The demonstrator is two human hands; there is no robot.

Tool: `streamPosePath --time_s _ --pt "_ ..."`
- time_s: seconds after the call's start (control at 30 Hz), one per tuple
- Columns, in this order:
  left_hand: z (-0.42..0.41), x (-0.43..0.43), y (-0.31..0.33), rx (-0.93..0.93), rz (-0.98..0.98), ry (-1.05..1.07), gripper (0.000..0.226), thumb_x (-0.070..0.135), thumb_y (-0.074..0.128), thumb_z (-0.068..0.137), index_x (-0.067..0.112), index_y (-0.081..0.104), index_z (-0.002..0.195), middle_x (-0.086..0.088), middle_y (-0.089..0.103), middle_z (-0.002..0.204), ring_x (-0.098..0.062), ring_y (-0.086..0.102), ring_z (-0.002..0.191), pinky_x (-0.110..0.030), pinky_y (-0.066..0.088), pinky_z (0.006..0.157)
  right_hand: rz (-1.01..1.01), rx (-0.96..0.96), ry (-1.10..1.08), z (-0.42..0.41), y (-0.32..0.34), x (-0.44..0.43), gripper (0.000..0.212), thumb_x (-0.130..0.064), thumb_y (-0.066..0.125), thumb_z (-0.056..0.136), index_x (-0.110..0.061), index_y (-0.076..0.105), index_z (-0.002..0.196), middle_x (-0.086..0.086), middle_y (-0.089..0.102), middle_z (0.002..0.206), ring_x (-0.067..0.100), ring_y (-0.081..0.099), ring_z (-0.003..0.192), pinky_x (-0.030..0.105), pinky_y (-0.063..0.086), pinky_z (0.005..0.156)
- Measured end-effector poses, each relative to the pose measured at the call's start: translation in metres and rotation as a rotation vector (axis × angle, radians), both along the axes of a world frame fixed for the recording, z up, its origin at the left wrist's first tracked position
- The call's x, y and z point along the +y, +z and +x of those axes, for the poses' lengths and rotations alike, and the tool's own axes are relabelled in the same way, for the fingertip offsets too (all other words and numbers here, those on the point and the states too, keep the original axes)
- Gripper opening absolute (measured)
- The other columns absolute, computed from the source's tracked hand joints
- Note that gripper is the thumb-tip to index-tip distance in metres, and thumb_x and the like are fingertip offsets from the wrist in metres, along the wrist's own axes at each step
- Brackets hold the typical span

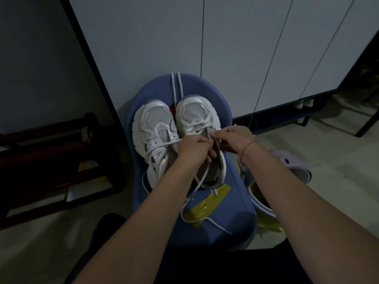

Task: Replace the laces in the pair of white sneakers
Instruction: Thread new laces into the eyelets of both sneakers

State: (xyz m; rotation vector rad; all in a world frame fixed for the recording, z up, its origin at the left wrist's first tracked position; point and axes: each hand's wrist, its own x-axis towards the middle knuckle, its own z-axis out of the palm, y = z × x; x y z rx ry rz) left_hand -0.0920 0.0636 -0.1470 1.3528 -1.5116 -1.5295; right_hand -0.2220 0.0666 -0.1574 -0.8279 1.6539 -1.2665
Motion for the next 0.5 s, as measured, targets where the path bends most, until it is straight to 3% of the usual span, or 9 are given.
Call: streamPosePath --time_s 0.2,0.3,0.4,0.5 --pt "0.026 0.018 0.002 -0.202 0.0 -0.288 0.02 0.008 0.059 0.095 0.007 0.058 0.074 0.001 0.06 0.047 -0.006 0.045 0.033 -0.012 0.034 0.038 -0.005 -0.005 -0.019 0.001 0.0 -0.001 0.016 -0.011 0.078 0.076 -0.005 0.067 0.066 0.012 0.064 0.066 0.02 0.058 0.059 0.029 0.058 0.062" --pt "0.037 0.023 -0.002 -0.305 0.032 -0.432 0.019 0.007 0.059 0.094 0.006 0.059 0.075 0.0 0.061 0.048 -0.006 0.046 0.034 -0.015 0.036 0.039 -0.019 0.046 -0.049 0.002 0.002 0.0 0.016 -0.01 0.076 0.077 -0.002 0.067 0.067 0.011 0.062 0.063 0.016 0.056 0.052 0.022 0.055 0.051" --pt "0.047 0.023 -0.002 -0.323 0.052 -0.471 0.019 0.006 0.059 0.095 0.005 0.058 0.076 0.0 0.06 0.047 -0.004 0.045 0.034 -0.015 0.035 0.038 -0.055 0.22 -0.078 0.004 0.001 0.001 0.017 -0.012 0.074 0.08 0.002 0.068 0.072 0.01 0.06 0.062 0.018 0.055 0.055 0.029 0.056 0.061" --pt "0.055 0.022 0.001 -0.352 0.037 -0.463 0.018 0.008 0.058 0.096 0.005 0.058 0.077 0.002 0.06 0.046 -0.004 0.045 0.034 -0.016 0.034 0.037 -0.103 0.463 -0.101 0.008 0.0 0.004 0.022 -0.014 0.071 0.082 -0.005 0.064 0.064 0.004 0.056 0.054 0.012 0.051 0.05 0.03 0.053 0.064"
